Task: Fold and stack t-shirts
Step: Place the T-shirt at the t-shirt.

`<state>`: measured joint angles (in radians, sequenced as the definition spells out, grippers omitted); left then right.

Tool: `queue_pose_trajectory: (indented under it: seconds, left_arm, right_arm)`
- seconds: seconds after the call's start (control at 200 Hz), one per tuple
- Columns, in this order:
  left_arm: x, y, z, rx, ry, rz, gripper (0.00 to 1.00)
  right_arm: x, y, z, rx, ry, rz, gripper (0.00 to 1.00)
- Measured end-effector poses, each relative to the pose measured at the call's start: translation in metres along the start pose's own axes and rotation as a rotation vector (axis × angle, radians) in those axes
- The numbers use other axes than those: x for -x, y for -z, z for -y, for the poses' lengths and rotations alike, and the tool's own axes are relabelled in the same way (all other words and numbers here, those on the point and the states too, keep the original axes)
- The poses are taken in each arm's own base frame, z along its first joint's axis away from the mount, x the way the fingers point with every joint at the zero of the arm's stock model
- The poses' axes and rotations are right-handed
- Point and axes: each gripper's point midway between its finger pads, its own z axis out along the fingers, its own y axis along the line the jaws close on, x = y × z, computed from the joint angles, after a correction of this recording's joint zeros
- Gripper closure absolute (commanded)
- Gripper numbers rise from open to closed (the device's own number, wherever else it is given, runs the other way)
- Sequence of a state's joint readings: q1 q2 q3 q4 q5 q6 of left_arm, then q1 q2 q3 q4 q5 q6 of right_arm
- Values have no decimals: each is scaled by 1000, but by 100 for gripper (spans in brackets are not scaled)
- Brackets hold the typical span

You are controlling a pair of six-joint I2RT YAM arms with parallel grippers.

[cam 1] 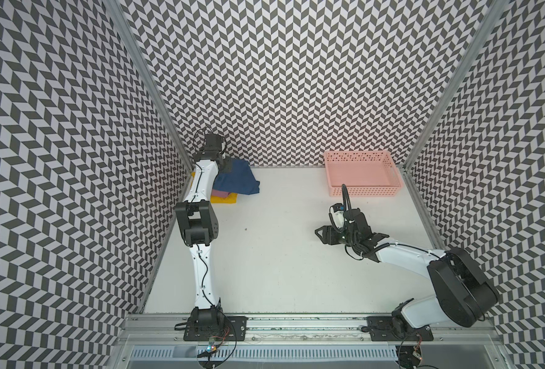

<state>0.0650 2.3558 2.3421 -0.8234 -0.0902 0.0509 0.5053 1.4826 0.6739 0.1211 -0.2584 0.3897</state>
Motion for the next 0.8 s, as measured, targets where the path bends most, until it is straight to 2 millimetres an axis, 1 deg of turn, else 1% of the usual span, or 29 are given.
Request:
queue_pose_trajectory:
  seconds: [0.175,0.516,0.616,0.666,0.731,0.796]
  left_arm:
    - [4,-1,-23,42,25,18,100]
    - [14,2,-44,71,55,64,100]
    - [18,4,-47,68,71,77,100]
    - [21,7,-45,53,79,88,100]
    - [25,15,-42,31,86,105,100]
    - [33,26,-38,13,92,131,100]
  right_arm:
    - [2,-3,-1,1,0,-2,33]
    - [4,-3,-1,2,0,-1,33]
    - [4,-3,-1,1,0,0,33]
    - [4,-3,-1,-1,0,-1,33]
    - [3,-4,0,-3,-1,-5,33]
    - [3,-4,0,-4,-1,-5,33]
